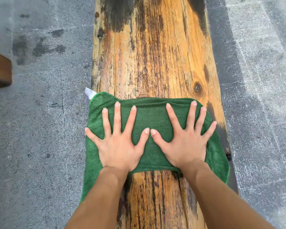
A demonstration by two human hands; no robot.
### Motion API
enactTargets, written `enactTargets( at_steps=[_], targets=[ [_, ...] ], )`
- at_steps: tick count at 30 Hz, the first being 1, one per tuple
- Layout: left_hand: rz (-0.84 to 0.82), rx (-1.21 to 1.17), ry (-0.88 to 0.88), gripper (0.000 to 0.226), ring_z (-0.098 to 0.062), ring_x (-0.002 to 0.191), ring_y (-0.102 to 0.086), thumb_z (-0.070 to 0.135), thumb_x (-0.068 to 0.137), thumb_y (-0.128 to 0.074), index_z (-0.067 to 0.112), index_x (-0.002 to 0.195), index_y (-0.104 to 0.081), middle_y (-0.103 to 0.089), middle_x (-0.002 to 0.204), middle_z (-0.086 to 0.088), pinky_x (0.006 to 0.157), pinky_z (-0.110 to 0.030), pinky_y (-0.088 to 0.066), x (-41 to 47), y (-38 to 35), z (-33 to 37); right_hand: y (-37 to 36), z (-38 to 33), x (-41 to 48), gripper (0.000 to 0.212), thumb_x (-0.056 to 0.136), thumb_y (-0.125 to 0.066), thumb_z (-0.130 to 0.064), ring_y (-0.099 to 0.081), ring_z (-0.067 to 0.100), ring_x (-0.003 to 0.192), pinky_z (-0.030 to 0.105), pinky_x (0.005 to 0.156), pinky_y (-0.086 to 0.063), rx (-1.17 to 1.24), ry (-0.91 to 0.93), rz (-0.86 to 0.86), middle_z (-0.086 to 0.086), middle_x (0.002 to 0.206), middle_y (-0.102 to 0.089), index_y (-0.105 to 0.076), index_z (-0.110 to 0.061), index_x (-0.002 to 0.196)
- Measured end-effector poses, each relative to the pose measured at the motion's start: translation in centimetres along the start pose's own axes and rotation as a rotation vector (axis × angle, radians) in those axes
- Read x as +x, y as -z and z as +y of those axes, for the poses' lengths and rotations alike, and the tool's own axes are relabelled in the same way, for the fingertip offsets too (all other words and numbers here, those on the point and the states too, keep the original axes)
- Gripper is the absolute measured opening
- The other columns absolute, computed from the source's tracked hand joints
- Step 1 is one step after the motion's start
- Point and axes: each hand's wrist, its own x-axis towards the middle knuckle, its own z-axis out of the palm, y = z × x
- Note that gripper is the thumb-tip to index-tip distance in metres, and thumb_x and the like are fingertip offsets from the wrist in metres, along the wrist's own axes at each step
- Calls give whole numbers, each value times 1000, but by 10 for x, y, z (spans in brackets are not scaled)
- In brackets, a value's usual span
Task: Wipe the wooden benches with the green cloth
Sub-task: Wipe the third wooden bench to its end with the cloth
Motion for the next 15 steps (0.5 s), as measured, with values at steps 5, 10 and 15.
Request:
enactTargets(
  at_steps=[5, 10, 15],
  targets=[
    [-5, 3, -3, 75, -29, 161, 13, 83, 94, -9, 54, 162, 4, 14, 175, 7, 112, -84, 1, 13, 3, 1, 0, -2, 11, 89, 85, -20, -95, 2, 46, 160, 80, 118, -4, 6, 5, -4, 19, 175, 0, -9, -54, 163],
    [-14, 16, -6, 75, -30, 161, 12, 82, 96, -12, 52, 162, 3, 13, 175, 6, 111, -85, 0, 22, 6, 2, 3, -4, 19, 89, 86, -19, -95, 5, 46, 160, 80, 118, -3, 3, 1, -30, 19, 175, 1, -6, -54, 163],
    [-31, 20, -7, 75, -31, 161, 11, 82, 96, -14, 52, 163, 2, 12, 175, 5, 111, -86, -2, 30, 8, 3, 5, -5, 27, 89, 86, -20, -95, 7, 45, 160, 80, 118, -3, -2, 3, -49, 19, 175, 4, -6, -53, 163]
  ],
)
